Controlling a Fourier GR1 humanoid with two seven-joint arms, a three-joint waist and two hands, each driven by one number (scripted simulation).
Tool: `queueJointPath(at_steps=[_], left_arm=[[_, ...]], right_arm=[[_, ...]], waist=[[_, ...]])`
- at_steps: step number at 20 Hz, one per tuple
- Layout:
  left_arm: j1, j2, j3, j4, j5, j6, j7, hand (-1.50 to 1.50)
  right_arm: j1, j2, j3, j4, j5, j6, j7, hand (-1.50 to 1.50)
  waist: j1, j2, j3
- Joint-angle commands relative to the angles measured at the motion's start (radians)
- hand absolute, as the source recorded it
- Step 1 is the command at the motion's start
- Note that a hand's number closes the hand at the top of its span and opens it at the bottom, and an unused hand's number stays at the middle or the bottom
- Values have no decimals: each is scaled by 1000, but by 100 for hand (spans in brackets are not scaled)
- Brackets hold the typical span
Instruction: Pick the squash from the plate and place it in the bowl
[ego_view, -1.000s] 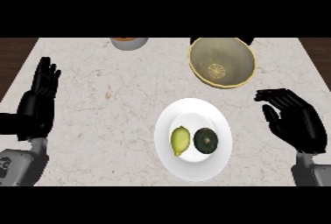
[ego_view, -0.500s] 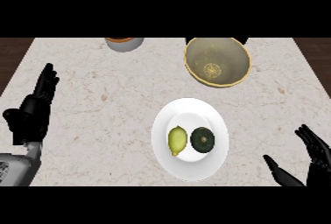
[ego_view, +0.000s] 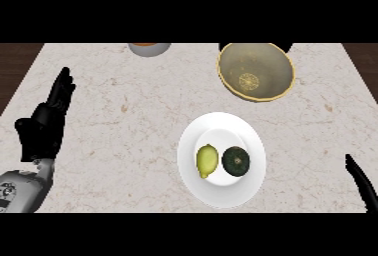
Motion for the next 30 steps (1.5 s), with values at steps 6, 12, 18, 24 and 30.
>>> queueJointPath(at_steps=[6,12,18,24,30], left_arm=[[-18,-18,-2,17,-14,-27,2,0],[-37,-36,15,13,-36,-33,34,0],[-53,-45,63,27,-35,-84,38,0],[36,-82,58,-62,-99,-74,60,0],[87,-112,96,-95,-148,-103,45,0]], right_arm=[[-154,-63,222,-165,358,164,615,-150],[-443,24,315,-98,367,360,887,-150],[-510,94,371,39,404,432,960,-150],[-551,127,314,158,403,486,1009,-150],[-565,183,329,307,482,422,936,-150]], waist=[[21,5,-1],[15,2,2],[6,1,2],[8,-1,3],[9,-1,3]])
